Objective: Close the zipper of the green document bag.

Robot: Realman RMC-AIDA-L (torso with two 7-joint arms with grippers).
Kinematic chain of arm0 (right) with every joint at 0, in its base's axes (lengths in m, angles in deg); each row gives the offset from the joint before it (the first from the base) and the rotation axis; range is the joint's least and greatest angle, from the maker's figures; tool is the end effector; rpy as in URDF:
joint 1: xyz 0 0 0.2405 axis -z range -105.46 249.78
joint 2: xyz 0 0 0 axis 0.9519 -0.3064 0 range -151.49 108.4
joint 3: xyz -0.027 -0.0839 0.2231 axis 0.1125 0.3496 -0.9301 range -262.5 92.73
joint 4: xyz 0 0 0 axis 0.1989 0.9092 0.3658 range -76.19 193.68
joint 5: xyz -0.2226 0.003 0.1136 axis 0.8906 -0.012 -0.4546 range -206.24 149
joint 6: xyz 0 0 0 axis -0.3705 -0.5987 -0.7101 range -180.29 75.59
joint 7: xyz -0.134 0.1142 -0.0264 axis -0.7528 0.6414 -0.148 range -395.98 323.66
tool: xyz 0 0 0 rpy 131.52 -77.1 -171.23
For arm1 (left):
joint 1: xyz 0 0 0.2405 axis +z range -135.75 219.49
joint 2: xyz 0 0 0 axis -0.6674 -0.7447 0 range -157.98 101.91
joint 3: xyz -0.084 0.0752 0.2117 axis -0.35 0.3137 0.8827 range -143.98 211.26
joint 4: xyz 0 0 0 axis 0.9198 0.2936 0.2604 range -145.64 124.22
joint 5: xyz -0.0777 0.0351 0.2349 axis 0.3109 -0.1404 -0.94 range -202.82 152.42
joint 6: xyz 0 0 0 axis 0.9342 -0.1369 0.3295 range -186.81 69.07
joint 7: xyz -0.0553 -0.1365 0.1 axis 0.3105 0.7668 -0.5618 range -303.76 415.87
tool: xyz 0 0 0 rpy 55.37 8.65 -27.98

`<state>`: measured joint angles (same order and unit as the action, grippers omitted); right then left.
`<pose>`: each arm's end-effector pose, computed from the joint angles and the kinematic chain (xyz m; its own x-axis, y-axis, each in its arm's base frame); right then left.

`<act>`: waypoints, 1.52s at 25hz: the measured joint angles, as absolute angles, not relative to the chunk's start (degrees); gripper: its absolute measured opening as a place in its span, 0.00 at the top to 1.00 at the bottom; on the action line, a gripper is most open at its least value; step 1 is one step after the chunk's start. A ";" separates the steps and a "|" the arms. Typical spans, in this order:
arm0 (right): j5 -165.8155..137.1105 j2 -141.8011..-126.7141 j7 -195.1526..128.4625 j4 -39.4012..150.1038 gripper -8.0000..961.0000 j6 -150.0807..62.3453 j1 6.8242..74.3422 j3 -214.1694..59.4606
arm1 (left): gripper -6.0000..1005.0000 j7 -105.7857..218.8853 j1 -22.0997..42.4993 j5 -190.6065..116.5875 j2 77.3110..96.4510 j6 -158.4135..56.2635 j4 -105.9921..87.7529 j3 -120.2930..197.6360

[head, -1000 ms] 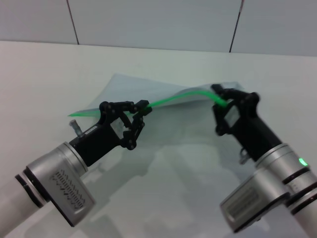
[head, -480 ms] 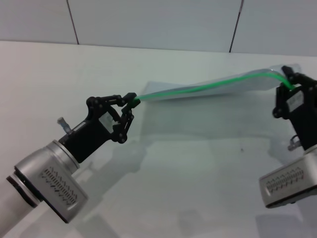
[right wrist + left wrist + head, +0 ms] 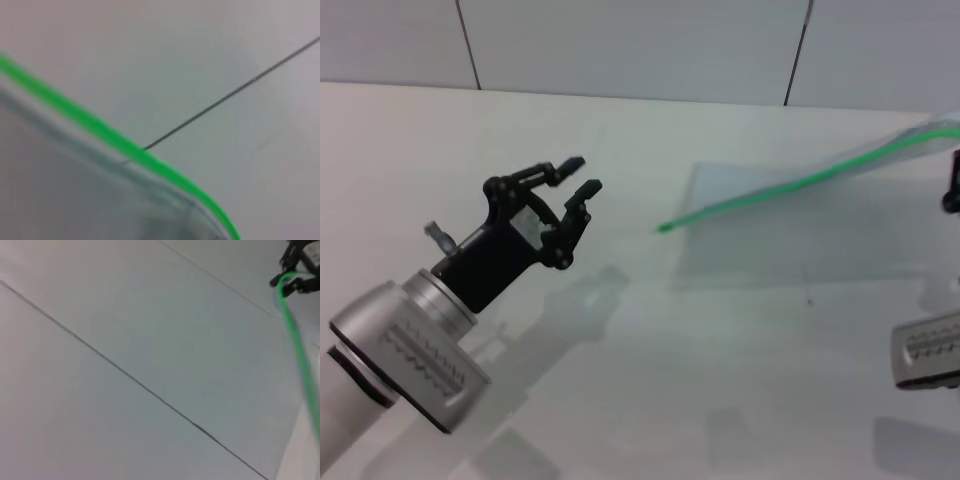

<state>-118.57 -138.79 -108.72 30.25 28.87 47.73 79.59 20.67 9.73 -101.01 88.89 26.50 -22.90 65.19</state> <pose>0.2730 0.3491 -0.0522 0.9492 0.1786 0.2590 0.2316 0.1603 -0.9595 -0.2699 0.3344 -0.0796 0.8387 -0.5431 0.0412 -0.1532 -0.3078 -0.9390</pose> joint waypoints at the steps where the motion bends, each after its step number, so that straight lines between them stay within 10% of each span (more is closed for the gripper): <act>1: -118.63 -138.79 -108.70 30.14 0.84 30.48 47.82 79.71 | 0.84 22.11 9.68 -100.87 88.88 26.85 -22.90 65.10; 13: -115.45 -138.74 -86.87 29.25 0.48 46.06 50.54 79.87 | 0.55 45.47 11.57 -95.33 88.41 34.82 -18.34 64.54; 23: -109.23 -138.47 -63.69 31.07 0.15 46.08 48.81 79.92 | 0.54 66.67 12.76 -89.82 88.34 39.42 -15.34 61.30; 38: -105.33 -138.52 -61.04 31.62 0.16 44.75 47.20 79.91 | 0.54 74.68 12.78 -86.98 88.13 39.15 -15.19 61.47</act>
<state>-105.33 -138.52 -61.04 31.62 44.75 47.20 79.91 74.68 12.78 -86.98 88.13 39.15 -15.19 61.47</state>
